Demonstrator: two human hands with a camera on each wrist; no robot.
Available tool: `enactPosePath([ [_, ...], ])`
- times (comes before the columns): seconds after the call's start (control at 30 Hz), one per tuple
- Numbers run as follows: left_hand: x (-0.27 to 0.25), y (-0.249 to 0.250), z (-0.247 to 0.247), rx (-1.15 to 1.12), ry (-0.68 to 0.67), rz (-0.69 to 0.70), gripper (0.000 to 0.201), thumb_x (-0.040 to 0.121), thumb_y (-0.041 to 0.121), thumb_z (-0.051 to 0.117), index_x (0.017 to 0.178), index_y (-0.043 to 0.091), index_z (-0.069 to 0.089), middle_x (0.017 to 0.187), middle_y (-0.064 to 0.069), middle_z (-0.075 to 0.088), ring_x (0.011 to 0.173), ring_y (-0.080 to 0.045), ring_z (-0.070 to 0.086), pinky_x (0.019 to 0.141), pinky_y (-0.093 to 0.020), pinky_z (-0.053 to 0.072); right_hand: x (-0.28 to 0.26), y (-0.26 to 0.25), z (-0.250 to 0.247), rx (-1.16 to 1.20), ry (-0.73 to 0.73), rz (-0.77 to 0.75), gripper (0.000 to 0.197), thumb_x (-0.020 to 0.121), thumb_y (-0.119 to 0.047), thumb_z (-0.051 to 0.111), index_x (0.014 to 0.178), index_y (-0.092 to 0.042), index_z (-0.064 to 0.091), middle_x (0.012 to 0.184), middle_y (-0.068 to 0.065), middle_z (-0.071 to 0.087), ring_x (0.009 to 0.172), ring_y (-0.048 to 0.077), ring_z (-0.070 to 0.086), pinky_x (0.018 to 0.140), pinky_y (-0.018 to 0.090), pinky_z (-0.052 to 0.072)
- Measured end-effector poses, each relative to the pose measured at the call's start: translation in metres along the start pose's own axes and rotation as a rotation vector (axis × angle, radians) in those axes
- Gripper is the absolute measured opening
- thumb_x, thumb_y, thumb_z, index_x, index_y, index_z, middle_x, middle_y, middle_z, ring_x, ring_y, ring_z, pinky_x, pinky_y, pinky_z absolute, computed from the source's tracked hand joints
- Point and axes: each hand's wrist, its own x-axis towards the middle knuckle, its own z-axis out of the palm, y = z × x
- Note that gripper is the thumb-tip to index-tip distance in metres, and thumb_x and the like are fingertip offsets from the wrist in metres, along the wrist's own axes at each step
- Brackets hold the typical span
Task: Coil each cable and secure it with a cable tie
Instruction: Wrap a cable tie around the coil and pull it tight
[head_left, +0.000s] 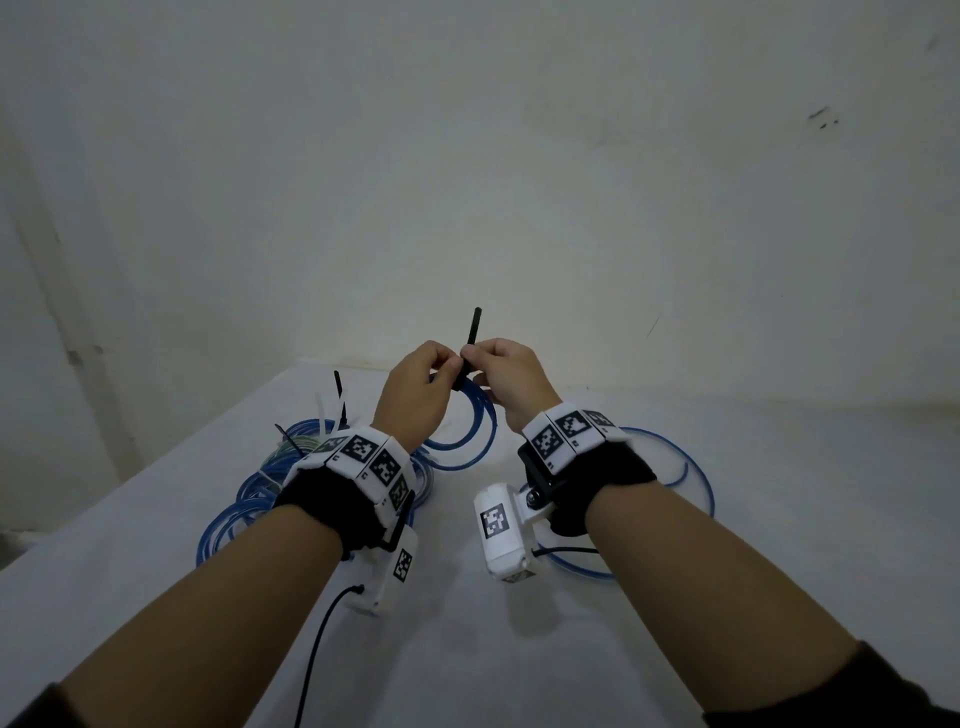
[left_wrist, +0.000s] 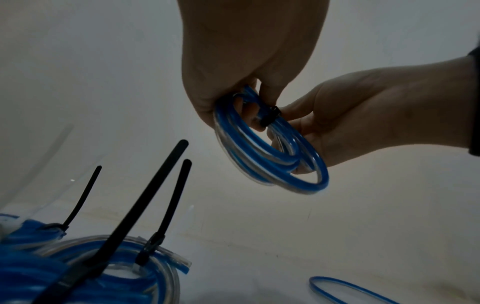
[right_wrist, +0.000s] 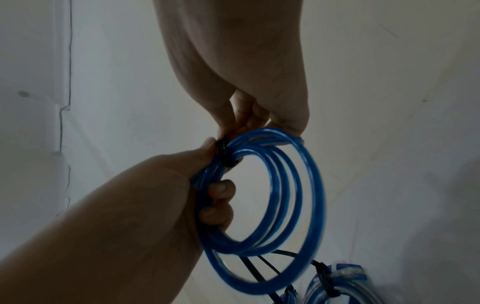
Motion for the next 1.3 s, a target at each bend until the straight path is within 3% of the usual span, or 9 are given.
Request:
enactPosePath([
  [0.07,0.000,0.002,-0.001,0.006,-0.019,0.025,0.013,0.097,0.019,0.046,0.091,0.014,0.057,0.082,0.007,0.059,0.077,-0.004,0.055,0.065,-0.012,0.037,0.003,-0.001,0.003,-0.026,0.046,-0.001,0.017,0.091,-0.013,0.057,0.074,-0.011,0.057,0.089,0.013,0.062,0.073,0.021,0.056,0.056,0.024,0.048],
  [0.13,0.001,0.003,0.000,0.004,-0.028,0.032,0.013,0.097,0.017,0.045,0.089,0.015,0.055,0.080,0.011,0.057,0.075,0.000,0.053,0.066,-0.013,0.037,0.007,-0.004,0.006,-0.052,0.092,-0.004,0.016,0.089,-0.010,0.059,0.074,-0.010,0.056,0.085,0.012,0.060,0.073,0.020,0.054,0.070,0.033,0.055],
  [0.27,0.001,0.003,0.001,0.030,-0.041,0.026,0.014,0.097,0.017,0.044,0.087,0.014,0.053,0.081,0.006,0.058,0.079,-0.013,0.054,0.070,-0.023,0.040,0.012,-0.006,0.009,-0.072,0.112,0.062,0.020,0.087,-0.009,0.060,0.067,-0.012,0.056,0.070,0.005,0.056,0.079,0.025,0.056,0.087,0.043,0.053],
  [0.4,0.000,-0.002,0.000,0.060,-0.041,-0.023,0.015,0.097,0.020,0.044,0.091,0.011,0.054,0.090,-0.005,0.062,0.086,-0.021,0.056,0.074,-0.029,0.040,0.009,-0.005,0.008,-0.068,0.064,0.120,0.022,0.084,-0.006,0.059,0.062,-0.005,0.055,0.059,0.009,0.052,0.060,0.023,0.051,0.077,0.041,0.051],
  [0.63,-0.003,-0.005,-0.002,-0.005,0.010,-0.092,0.012,0.096,0.020,0.048,0.097,0.009,0.054,0.092,-0.003,0.064,0.088,-0.017,0.060,0.072,-0.019,0.040,0.001,0.006,0.012,0.038,-0.016,0.118,0.021,0.088,-0.012,0.060,0.076,0.005,0.061,0.071,0.016,0.058,0.071,0.029,0.058,0.076,0.041,0.052],
  [0.83,-0.005,-0.002,-0.005,0.031,-0.002,-0.086,0.016,0.095,0.024,0.051,0.093,0.008,0.055,0.091,-0.004,0.064,0.087,-0.018,0.058,0.068,-0.019,0.040,0.001,0.003,0.016,0.061,-0.004,0.126,0.019,0.091,-0.008,0.056,0.075,0.000,0.061,0.079,0.019,0.063,0.073,0.030,0.063,0.079,0.042,0.056],
  [1.03,-0.005,-0.001,-0.009,0.042,-0.018,-0.085,0.013,0.094,0.021,0.053,0.095,0.008,0.057,0.092,-0.004,0.065,0.088,-0.017,0.059,0.075,-0.021,0.039,-0.003,0.000,0.017,0.034,0.005,0.132,0.021,0.086,-0.014,0.062,0.075,0.004,0.064,0.065,0.013,0.058,0.064,0.027,0.058,0.082,0.046,0.054],
  [1.17,-0.008,0.001,-0.008,0.060,-0.083,-0.073,0.010,0.094,0.022,0.052,0.091,0.013,0.055,0.088,0.001,0.063,0.082,-0.010,0.054,0.065,-0.012,0.036,-0.002,-0.001,0.019,-0.029,0.098,0.124,0.032,0.078,-0.004,0.059,0.049,-0.007,0.046,0.049,0.005,0.041,0.056,0.024,0.043,0.067,0.041,0.046],
  [1.3,-0.007,0.002,-0.011,0.045,-0.071,-0.084,0.010,0.094,0.021,0.052,0.094,0.012,0.056,0.090,0.000,0.063,0.082,-0.010,0.055,0.065,-0.010,0.037,-0.003,0.002,0.018,0.015,0.082,0.113,0.024,0.082,-0.005,0.060,0.058,-0.004,0.055,0.056,0.009,0.049,0.057,0.025,0.049,0.068,0.040,0.049],
])
